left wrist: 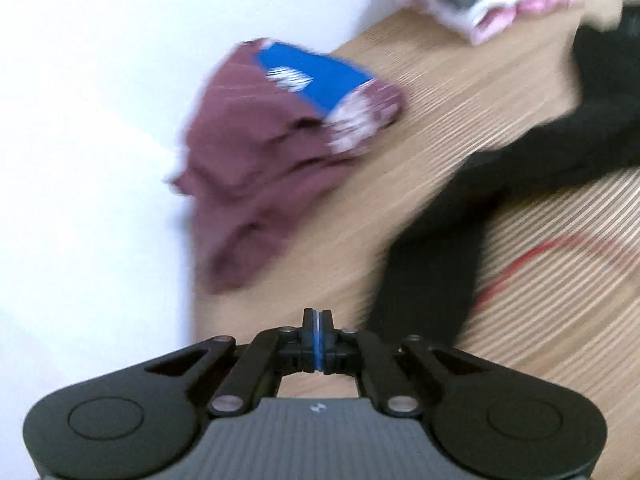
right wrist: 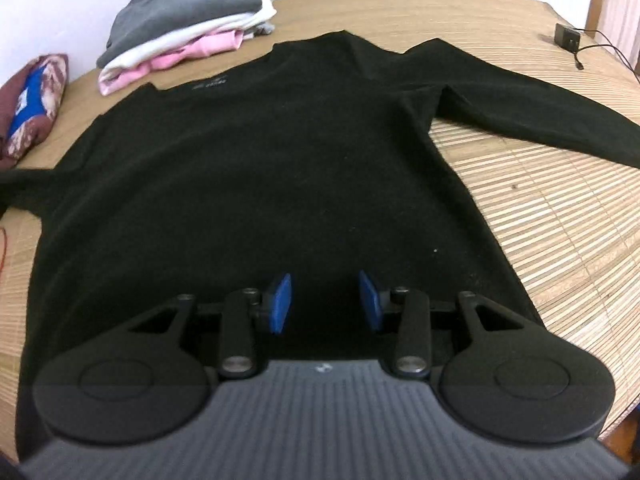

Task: Fold clothes

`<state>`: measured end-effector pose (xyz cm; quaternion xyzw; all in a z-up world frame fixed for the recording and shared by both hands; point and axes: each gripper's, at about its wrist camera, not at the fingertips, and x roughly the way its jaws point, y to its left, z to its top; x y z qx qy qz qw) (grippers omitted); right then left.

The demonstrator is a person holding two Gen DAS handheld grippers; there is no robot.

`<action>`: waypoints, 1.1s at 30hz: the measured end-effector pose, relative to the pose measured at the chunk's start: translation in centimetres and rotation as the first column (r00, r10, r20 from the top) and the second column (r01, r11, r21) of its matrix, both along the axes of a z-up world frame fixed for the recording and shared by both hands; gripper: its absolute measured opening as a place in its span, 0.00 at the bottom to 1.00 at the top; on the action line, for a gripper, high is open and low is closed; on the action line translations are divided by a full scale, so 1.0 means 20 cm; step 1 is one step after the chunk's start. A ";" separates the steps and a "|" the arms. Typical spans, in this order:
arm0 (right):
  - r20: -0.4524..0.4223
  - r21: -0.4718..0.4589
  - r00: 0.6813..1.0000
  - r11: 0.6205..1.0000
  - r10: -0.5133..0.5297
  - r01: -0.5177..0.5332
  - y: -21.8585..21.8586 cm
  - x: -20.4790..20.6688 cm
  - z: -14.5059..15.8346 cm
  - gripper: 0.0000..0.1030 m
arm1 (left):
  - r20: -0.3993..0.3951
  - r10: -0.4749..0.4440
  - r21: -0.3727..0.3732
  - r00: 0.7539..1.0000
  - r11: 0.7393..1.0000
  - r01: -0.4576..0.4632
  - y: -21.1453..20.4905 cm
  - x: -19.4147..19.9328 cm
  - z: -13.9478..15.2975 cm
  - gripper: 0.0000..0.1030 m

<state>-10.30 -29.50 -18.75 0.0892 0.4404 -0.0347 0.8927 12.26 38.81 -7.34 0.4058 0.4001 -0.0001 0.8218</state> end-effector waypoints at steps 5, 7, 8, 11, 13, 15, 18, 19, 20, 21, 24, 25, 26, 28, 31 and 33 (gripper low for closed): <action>-0.003 -0.056 0.999 0.998 0.036 -0.036 0.03 0.02 0.00 0.40 | 0.101 -0.087 0.419 0.991 0.907 0.037 0.26 0.05 -0.17 0.00; -0.005 -0.068 0.999 0.997 0.039 -0.039 0.04 0.03 0.00 0.40 | 0.108 -0.060 0.516 0.992 0.857 -0.004 0.36 0.09 -0.24 0.03; -0.009 -0.071 0.999 0.997 0.038 -0.038 0.04 0.03 0.00 0.40 | 0.102 -0.001 0.486 0.995 0.873 -0.049 0.40 0.11 -0.24 0.06; -0.019 -0.081 0.999 0.996 0.038 -0.040 0.05 0.04 0.00 0.40 | 0.022 0.106 0.122 0.994 0.987 -0.108 0.40 0.10 -0.12 0.43; -0.015 -0.091 0.999 0.995 0.042 -0.044 0.05 0.03 0.00 0.41 | -0.075 0.024 -0.149 0.997 0.988 -0.035 0.36 0.06 -0.06 0.80; -0.008 -0.098 0.999 0.994 0.043 -0.043 0.06 0.03 0.00 0.42 | -0.157 -0.021 -0.369 0.987 0.929 -0.039 0.32 0.08 -0.02 0.83; -0.009 -0.103 0.999 0.994 0.040 -0.041 0.07 0.04 0.00 0.44 | -0.282 0.007 -0.560 0.959 0.811 -0.171 0.33 0.21 -0.02 0.76; -0.011 -0.104 0.999 0.994 0.039 -0.040 0.08 0.05 0.00 0.44 | -0.305 0.011 -0.586 0.952 0.786 -0.197 0.34 0.25 -0.02 0.73; -0.012 -0.105 0.999 0.994 0.040 -0.041 0.08 0.05 0.00 0.44 | -0.315 0.011 -0.588 0.949 0.782 -0.204 0.35 0.28 -0.03 0.72; -0.014 -0.107 0.999 0.993 0.041 -0.042 0.08 0.05 0.00 0.44 | -0.324 0.011 -0.591 0.946 0.778 -0.212 0.36 0.31 -0.03 0.70; -0.009 -0.105 0.999 0.993 0.045 -0.046 0.07 0.05 0.00 0.44 | -0.418 0.033 -0.598 0.908 0.742 -0.302 0.41 0.41 -0.09 0.57; -0.006 -0.104 0.999 0.994 0.045 -0.045 0.07 0.05 -0.01 0.44 | -0.445 0.032 -0.597 0.895 0.735 -0.323 0.42 0.42 -0.12 0.56; -0.003 -0.103 0.999 0.994 0.045 -0.045 0.07 0.04 -0.01 0.44 | -0.464 0.028 -0.591 0.885 0.735 -0.333 0.41 0.42 -0.15 0.56; 0.001 -0.101 0.999 0.994 0.046 -0.045 0.07 0.04 -0.01 0.44 | -0.468 0.003 -0.563 0.884 0.770 -0.300 0.39 0.42 -0.18 0.57; 0.011 -0.085 0.999 0.996 0.039 -0.038 0.07 0.03 -0.01 0.46 | -0.446 0.002 -0.547 0.895 0.791 -0.275 0.36 0.41 -0.18 0.55; 0.023 -0.073 0.999 0.997 0.037 -0.035 0.06 0.03 -0.01 0.46 | -0.416 0.000 -0.541 0.909 0.804 -0.247 0.31 0.37 -0.17 0.33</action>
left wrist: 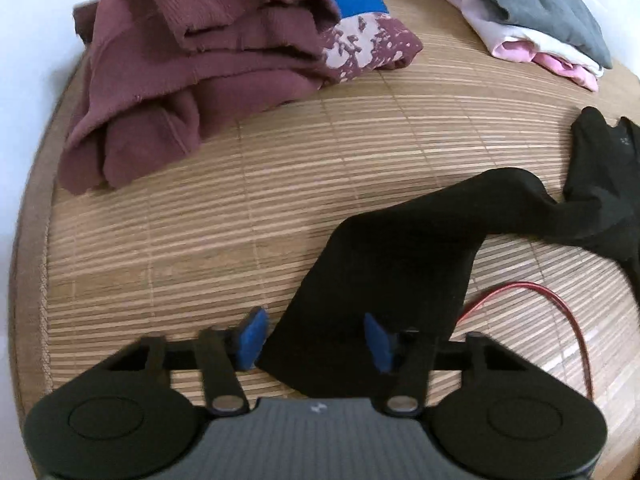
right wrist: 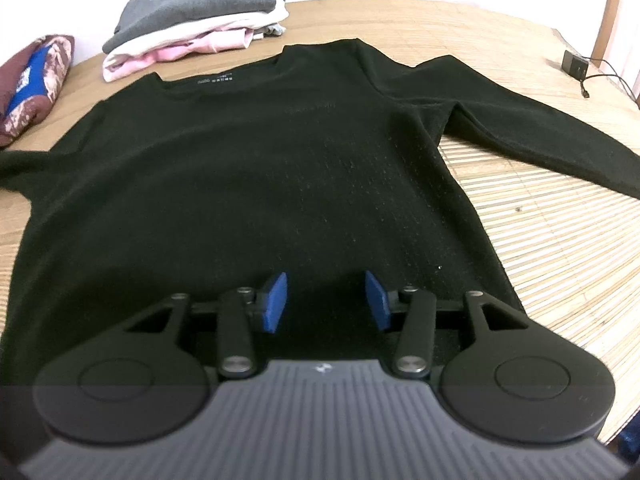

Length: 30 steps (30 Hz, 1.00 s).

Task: Fold clothes
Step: 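Lay the sleeve flat with the left gripper and regrasp its cuff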

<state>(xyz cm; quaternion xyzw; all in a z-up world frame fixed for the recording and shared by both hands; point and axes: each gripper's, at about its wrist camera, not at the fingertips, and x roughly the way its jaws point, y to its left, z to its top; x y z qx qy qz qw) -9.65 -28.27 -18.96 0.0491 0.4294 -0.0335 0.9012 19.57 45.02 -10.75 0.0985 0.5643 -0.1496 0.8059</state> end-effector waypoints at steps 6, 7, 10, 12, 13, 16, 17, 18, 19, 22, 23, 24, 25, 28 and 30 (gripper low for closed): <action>0.027 0.005 0.999 1.000 -0.028 0.028 0.02 0.01 -0.01 0.51 | 0.143 -0.064 0.244 0.988 0.969 0.027 -0.28 -0.15 0.02 0.04; 0.030 0.002 0.999 1.000 -0.029 0.029 0.02 0.01 -0.01 0.54 | 0.179 -0.082 0.284 0.980 0.958 0.028 -0.30 -0.16 0.04 0.04; 0.025 -0.005 0.999 1.000 -0.021 0.021 0.03 0.04 -0.01 0.59 | 0.343 -0.269 0.487 0.900 0.870 0.074 -0.37 -0.24 0.12 0.04; 0.021 -0.006 1.000 1.000 -0.018 0.018 0.03 0.05 -0.01 0.60 | 0.434 -0.508 0.703 0.744 0.708 0.073 -0.38 -0.33 0.14 0.04; 0.021 -0.005 1.000 1.000 -0.018 0.018 0.03 0.05 -0.01 0.60 | 0.448 -0.624 0.792 0.641 0.609 0.039 -0.37 -0.37 0.13 0.04; 0.022 -0.003 1.000 1.000 -0.017 0.017 0.03 0.05 -0.01 0.60 | 0.312 -0.906 0.949 0.286 0.281 -0.145 -0.20 -0.48 -0.05 0.06; 0.024 -0.003 1.000 1.000 -0.017 0.017 0.03 0.05 -0.01 0.60 | 0.218 -0.961 0.960 0.170 0.180 -0.214 -0.11 -0.52 -0.13 0.13; 0.027 -0.003 0.999 1.000 -0.018 0.018 0.03 0.05 -0.01 0.60 | 0.115 -0.990 0.958 0.082 0.089 -0.271 -0.02 -0.55 -0.22 0.20; 0.028 -0.003 0.999 1.000 -0.018 0.018 0.04 0.05 -0.01 0.60 | 0.030 -0.997 0.962 0.065 0.011 -0.273 0.06 -0.57 -0.31 0.50; 0.028 -0.003 0.999 1.000 -0.018 0.019 0.04 0.05 -0.01 0.60 | -0.107 -0.957 0.987 0.269 -0.134 -0.087 0.22 -0.62 -0.48 0.92; 0.026 -0.003 1.000 1.000 -0.017 0.017 0.04 0.05 -0.01 0.60 | -0.106 -0.937 0.990 0.332 -0.132 -0.055 0.26 -0.63 -0.51 0.92; 0.024 -0.004 1.000 1.000 -0.016 0.016 0.04 0.05 -0.01 0.60 | -0.092 -0.912 0.992 0.400 -0.120 -0.044 0.29 -0.63 -0.52 0.92; 0.021 -0.004 1.000 1.000 -0.015 0.015 0.04 0.05 0.00 0.60 | -0.065 -0.883 0.995 0.466 -0.094 -0.040 0.31 -0.63 -0.52 0.92; 0.014 -0.006 1.000 1.000 -0.010 0.010 0.05 0.06 0.00 0.60 | 0.064 -0.783 0.998 0.618 0.059 -0.029 0.33 -0.59 -0.43 0.94; 0.007 -0.011 1.000 1.000 -0.004 0.004 0.05 0.07 0.00 0.60 | 0.161 -0.703 0.976 0.692 0.219 -0.005 0.30 -0.55 -0.32 0.94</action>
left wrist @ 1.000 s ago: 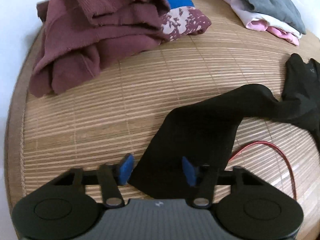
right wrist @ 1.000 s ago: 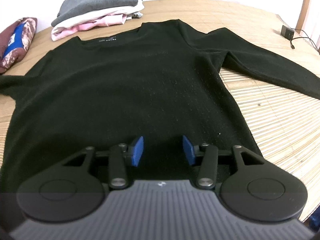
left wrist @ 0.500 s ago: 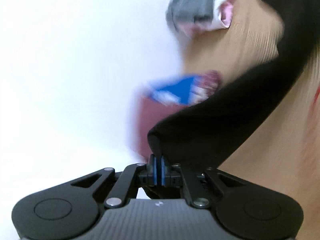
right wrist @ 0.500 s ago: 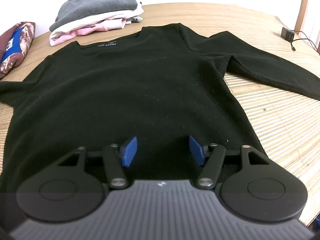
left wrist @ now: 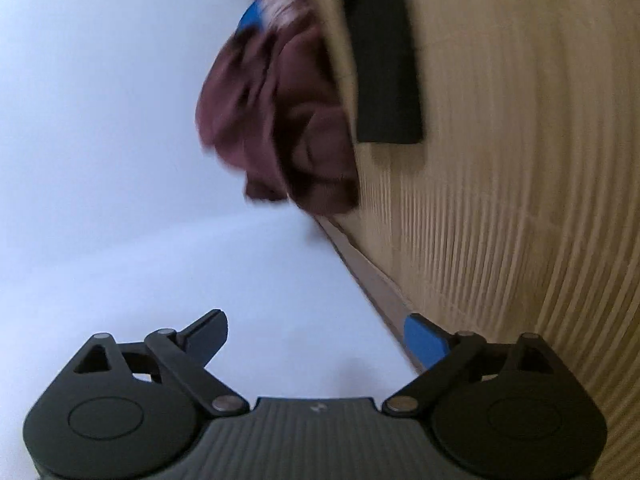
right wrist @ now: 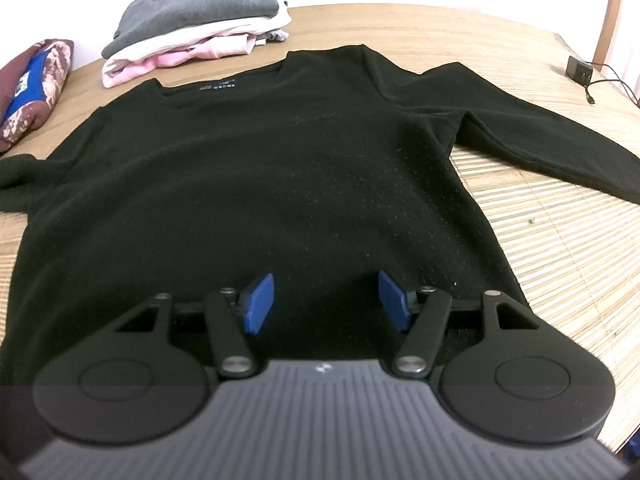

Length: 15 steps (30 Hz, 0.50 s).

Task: Fold clothes
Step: 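Lay the sleeve flat with the left gripper and regrasp its cuff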

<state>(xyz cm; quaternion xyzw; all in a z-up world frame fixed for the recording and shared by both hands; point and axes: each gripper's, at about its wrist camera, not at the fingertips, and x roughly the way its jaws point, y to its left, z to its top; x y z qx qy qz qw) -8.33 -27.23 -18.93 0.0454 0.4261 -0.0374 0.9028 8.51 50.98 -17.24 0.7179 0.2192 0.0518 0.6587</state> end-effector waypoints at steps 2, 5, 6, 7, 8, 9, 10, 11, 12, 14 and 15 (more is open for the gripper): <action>-0.008 -0.003 1.000 1.000 0.003 -0.003 0.00 0.01 0.00 0.61 | -0.104 0.047 -0.272 0.993 0.960 -0.074 -0.10 0.04 0.14 0.94; -0.018 -0.006 1.000 1.000 0.005 -0.005 0.01 0.03 0.01 0.61 | -0.230 -0.037 -0.532 0.973 0.842 -0.093 -0.28 0.11 0.27 0.94; -0.021 -0.008 1.000 1.000 0.006 -0.006 0.01 0.04 0.01 0.62 | -0.243 -0.085 -0.556 0.966 0.829 -0.067 -0.34 0.12 0.28 0.94; -0.022 -0.011 1.000 1.000 0.007 -0.008 0.01 0.04 0.01 0.62 | -0.250 -0.133 -0.546 0.959 0.838 -0.026 -0.40 0.14 0.27 0.94; -0.025 -0.015 1.000 1.000 0.009 -0.009 0.02 0.05 0.01 0.63 | -0.263 -0.175 -0.542 0.949 0.841 0.005 -0.45 0.16 0.27 0.94; -0.027 -0.016 1.000 1.000 0.010 -0.010 0.02 0.05 0.01 0.63 | -0.285 -0.197 -0.555 0.938 0.832 0.006 -0.49 0.18 0.27 0.93; -0.030 -0.017 1.000 1.000 0.010 -0.011 0.03 0.06 0.01 0.63 | -0.306 -0.206 -0.576 0.930 0.817 -0.009 -0.50 0.20 0.28 0.93; -0.031 -0.018 0.999 1.000 0.011 -0.011 0.03 0.06 0.01 0.63 | -0.327 -0.209 -0.598 0.921 0.801 -0.031 -0.51 0.24 0.29 0.93; -0.029 -0.017 1.000 1.000 0.011 -0.012 0.03 0.06 0.01 0.63 | -0.357 -0.197 -0.625 0.913 0.777 -0.077 -0.50 0.30 0.31 0.93; -0.023 -0.015 1.000 1.000 0.012 -0.013 0.03 0.05 0.01 0.63 | -0.432 -0.155 -0.687 0.888 0.695 -0.213 -0.45 0.43 0.33 0.79; -0.019 -0.016 1.000 1.000 0.012 -0.012 0.03 0.05 0.01 0.63 | -0.475 -0.124 -0.723 0.871 0.620 -0.306 -0.41 0.45 0.34 0.72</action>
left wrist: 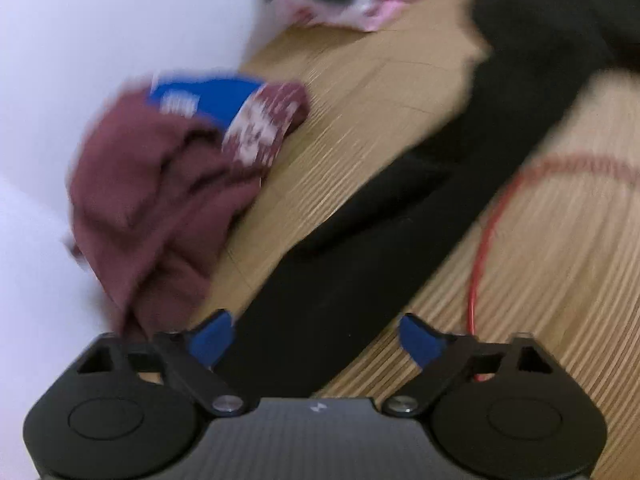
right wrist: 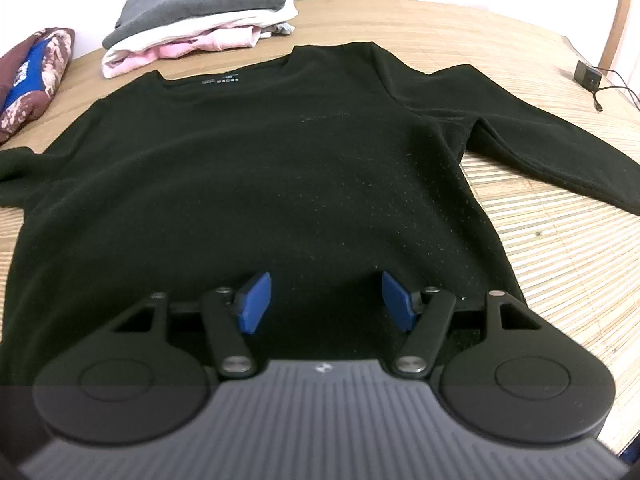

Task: Fold clothes
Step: 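Lay the sleeve flat with the left gripper and regrasp its cuff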

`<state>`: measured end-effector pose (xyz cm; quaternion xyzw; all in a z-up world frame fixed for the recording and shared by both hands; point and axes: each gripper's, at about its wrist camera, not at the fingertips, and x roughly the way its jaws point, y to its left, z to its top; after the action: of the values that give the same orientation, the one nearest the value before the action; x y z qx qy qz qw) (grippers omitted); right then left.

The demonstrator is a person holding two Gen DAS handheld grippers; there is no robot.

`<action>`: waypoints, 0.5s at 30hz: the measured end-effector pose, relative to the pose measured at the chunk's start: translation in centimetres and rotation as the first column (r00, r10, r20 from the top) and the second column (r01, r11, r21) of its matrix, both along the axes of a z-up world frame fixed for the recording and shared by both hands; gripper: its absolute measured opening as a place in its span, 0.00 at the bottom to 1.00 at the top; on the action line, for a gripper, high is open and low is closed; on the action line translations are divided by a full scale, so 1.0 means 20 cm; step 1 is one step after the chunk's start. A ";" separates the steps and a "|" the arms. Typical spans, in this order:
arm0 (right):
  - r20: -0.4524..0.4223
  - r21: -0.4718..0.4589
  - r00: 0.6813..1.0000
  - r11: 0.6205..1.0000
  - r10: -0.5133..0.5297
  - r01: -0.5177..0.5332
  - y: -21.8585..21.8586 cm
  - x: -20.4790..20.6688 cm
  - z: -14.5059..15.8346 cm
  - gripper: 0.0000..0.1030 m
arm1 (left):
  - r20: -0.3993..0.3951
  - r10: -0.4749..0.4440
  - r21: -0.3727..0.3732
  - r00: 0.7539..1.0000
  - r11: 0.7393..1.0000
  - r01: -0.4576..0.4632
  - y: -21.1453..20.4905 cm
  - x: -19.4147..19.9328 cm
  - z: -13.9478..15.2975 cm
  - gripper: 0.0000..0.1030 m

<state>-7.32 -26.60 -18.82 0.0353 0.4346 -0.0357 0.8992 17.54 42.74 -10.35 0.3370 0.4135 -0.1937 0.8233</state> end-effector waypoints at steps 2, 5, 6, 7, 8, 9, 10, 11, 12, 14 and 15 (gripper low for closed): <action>0.007 -0.001 1.000 1.000 -0.002 0.002 0.00 0.00 0.00 0.63 | -0.110 0.158 -0.181 0.981 0.967 -0.177 0.10 0.07 0.04 0.59; 0.020 -0.001 1.000 1.000 -0.002 0.002 0.00 -0.01 -0.01 0.64 | -0.194 0.325 -0.365 0.926 0.852 -0.375 0.21 0.13 0.07 0.43; 0.026 -0.001 1.000 1.000 -0.002 0.002 0.00 -0.02 -0.01 0.64 | -0.216 0.378 -0.363 0.900 0.825 -0.434 0.22 0.17 0.05 0.32; 0.031 0.000 1.000 1.000 -0.003 0.003 0.00 -0.02 -0.01 0.65 | -0.253 0.420 -0.354 0.871 0.798 -0.488 0.24 0.20 0.03 0.07; 0.034 -0.001 0.999 1.000 -0.003 0.003 0.01 -0.02 -0.01 0.66 | -0.294 0.433 -0.368 0.852 0.772 -0.519 0.24 0.22 0.01 0.06; 0.036 -0.001 0.999 1.000 -0.004 0.004 0.01 -0.01 -0.01 0.67 | -0.315 0.422 -0.392 0.850 0.758 -0.522 0.24 0.23 -0.01 0.06; 0.035 0.000 0.999 1.000 -0.004 0.004 0.01 -0.01 -0.01 0.68 | -0.326 0.418 -0.393 0.848 0.756 -0.524 0.22 0.23 -0.02 0.06; 0.034 0.000 0.999 1.000 -0.004 0.004 0.01 -0.01 -0.01 0.69 | -0.327 0.422 -0.374 0.845 0.764 -0.526 0.20 0.23 -0.03 0.06; 0.034 0.000 0.999 1.000 -0.001 0.001 0.01 0.00 -0.01 0.69 | -0.320 0.425 -0.365 0.847 0.769 -0.524 0.19 0.23 -0.03 0.06; 0.034 0.001 0.999 1.000 0.003 -0.003 0.01 0.00 -0.01 0.70 | -0.312 0.432 -0.349 0.846 0.776 -0.525 0.18 0.22 -0.03 0.06; 0.034 0.002 0.999 1.000 0.003 -0.003 0.01 0.00 -0.01 0.71 | -0.325 0.439 -0.344 0.838 0.770 -0.537 0.20 0.19 -0.02 0.06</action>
<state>-7.39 -26.49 -19.11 0.0362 0.4192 -0.0331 0.9066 21.39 46.67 -10.78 0.0069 0.5259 -0.0931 0.8454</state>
